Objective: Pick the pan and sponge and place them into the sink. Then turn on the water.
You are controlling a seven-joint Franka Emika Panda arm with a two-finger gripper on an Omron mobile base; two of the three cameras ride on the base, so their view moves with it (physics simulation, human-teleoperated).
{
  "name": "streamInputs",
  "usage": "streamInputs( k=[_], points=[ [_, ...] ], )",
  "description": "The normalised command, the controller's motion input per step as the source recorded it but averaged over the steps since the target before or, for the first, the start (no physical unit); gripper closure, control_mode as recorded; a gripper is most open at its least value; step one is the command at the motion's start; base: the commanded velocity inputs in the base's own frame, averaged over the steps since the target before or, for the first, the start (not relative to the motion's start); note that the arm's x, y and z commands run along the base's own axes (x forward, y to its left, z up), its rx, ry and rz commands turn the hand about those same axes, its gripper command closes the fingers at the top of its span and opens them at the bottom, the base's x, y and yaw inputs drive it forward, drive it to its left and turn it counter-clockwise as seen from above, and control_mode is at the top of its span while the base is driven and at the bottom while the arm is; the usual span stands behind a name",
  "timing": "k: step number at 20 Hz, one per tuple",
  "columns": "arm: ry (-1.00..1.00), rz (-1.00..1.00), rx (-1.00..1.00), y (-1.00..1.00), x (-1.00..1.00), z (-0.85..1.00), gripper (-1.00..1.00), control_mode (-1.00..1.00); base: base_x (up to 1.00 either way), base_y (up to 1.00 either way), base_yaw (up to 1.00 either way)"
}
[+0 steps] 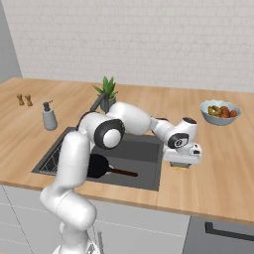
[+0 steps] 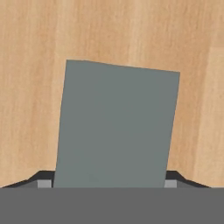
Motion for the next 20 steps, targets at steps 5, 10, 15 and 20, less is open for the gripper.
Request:
streamInputs(
  k=[5,10,15,20],
  points=[
    [0.0,0.08,0.0,0.11,-0.05,0.21,1.0,-1.0,0.0,0.0,0.0],
    [0.0,0.14,0.0,0.63,-0.13,0.65,1.0,-1.0,0.0,0.0,0.0],
    [0.0,0.18,0.0,1.0,-0.09,0.33,1.0,-1.0,0.0,0.0,0.0],
    [0.04,0.19,0.0,0.98,-0.26,0.1,1.0,-1.0,0.0,0.0,0.0]
  ],
)
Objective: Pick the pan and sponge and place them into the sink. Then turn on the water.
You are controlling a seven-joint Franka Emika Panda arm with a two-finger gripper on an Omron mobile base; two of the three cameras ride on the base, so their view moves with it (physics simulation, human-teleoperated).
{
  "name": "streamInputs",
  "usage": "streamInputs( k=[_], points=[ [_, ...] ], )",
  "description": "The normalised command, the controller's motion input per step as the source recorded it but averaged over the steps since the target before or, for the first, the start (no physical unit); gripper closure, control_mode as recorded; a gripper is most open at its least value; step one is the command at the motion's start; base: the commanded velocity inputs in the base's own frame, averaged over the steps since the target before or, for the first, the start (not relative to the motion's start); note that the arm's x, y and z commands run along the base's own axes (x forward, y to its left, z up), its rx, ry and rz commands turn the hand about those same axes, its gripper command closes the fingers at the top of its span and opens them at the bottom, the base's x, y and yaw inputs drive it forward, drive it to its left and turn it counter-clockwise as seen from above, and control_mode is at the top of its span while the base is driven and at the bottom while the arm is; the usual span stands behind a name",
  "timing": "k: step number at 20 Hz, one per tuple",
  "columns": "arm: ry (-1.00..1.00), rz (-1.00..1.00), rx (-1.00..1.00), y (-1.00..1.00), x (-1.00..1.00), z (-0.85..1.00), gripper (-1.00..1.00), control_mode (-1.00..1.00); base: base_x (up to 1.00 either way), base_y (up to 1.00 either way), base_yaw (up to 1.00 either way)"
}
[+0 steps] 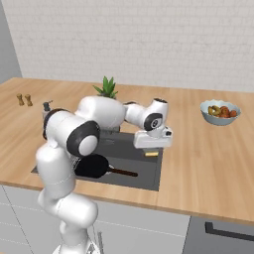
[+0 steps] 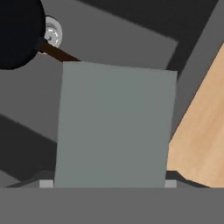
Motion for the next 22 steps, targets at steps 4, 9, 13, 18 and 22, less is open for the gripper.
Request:
streamInputs(
  k=[4,9,13,18,22],
  points=[
    [0.09,0.21,0.0,0.69,-0.31,-0.16,1.0,-1.0,0.0,0.0,0.0],
    [0.04,0.17,0.0,0.69,-0.15,-0.39,1.0,-1.0,0.0,0.0,0.0],
    [0.02,0.09,0.0,0.43,0.11,-0.55,1.0,-1.0,0.0,0.0,0.0],
    [0.0,0.03,0.0,0.09,0.34,-0.46,1.0,-1.0,0.0,0.0,0.0],
    [0.0,0.0,0.0,0.0,0.42,-0.44,1.0,-1.0,0.0,0.0,0.0]
  ],
)
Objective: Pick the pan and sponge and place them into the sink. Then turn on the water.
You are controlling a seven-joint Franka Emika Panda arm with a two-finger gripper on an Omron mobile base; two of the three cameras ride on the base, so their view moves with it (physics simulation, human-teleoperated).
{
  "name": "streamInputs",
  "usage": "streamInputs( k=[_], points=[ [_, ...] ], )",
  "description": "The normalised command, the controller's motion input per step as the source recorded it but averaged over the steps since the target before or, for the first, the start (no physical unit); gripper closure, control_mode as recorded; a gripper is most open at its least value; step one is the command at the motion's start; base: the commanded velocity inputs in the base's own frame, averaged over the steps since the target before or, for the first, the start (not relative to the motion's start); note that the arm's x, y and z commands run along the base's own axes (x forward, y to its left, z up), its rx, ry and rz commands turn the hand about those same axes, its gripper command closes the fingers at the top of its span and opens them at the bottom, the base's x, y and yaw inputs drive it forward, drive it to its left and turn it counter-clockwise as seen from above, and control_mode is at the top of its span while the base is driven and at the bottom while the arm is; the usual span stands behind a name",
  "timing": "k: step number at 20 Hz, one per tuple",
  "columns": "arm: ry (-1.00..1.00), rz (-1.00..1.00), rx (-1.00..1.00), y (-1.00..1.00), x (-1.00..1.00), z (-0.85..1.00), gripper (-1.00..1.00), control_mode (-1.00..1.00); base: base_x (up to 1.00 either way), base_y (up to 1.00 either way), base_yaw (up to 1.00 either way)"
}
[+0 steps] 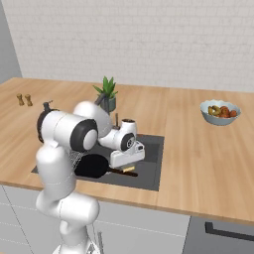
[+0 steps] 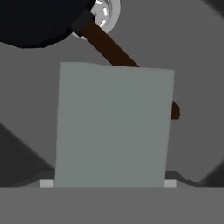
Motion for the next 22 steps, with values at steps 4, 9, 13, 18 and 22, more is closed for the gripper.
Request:
streamInputs(
  k=[4,9,13,18,22],
  points=[
    [0.0,0.0,0.0,0.0,0.36,-0.43,1.0,-1.0,0.0,0.0,0.0],
    [0.0,0.0,0.0,0.0,0.3,-0.43,1.0,-1.0,0.0,0.0,0.0],
    [-0.02,0.0,0.0,0.0,0.21,-0.4,1.0,-1.0,0.0,0.0,0.0],
    [0.0,0.0,0.0,0.0,0.1,-0.2,1.0,-1.0,0.0,0.0,0.0],
    [0.0,0.0,0.0,0.0,0.02,-0.09,-1.0,-1.0,0.0,0.0,0.0]
  ],
)
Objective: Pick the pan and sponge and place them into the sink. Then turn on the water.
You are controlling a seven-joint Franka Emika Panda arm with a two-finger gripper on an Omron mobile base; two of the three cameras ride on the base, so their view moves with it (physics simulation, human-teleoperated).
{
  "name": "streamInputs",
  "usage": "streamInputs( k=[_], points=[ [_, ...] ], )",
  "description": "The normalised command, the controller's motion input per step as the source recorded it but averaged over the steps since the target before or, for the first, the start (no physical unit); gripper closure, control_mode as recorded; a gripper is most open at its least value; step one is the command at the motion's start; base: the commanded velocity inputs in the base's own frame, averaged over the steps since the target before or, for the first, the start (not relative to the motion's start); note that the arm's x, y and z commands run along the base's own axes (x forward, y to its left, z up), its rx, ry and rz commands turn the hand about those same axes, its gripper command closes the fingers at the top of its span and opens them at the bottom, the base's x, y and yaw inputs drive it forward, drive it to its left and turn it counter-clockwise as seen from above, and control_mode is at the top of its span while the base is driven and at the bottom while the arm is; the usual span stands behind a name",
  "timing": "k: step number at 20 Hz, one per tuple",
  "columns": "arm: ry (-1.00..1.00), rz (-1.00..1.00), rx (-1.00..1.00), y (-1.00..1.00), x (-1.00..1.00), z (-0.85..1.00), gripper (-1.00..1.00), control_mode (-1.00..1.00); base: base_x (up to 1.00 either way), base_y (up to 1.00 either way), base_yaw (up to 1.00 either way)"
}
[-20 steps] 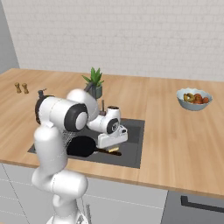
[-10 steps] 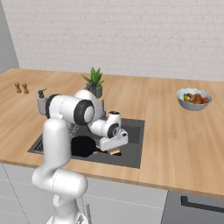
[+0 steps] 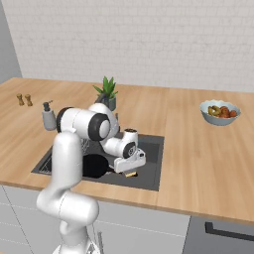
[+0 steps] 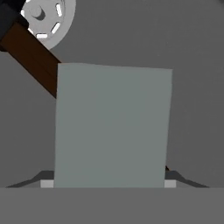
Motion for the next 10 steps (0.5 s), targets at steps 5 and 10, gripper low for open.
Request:
streamInputs(
  k=[5,10],
  points=[
    [0.0,0.0,0.0,0.0,0.0,0.0,-1.0,-1.0,0.0,0.0,0.0],
    [0.0,-0.01,0.0,0.0,0.0,0.29,-1.0,-1.0,0.0,0.0,0.0]
  ],
)
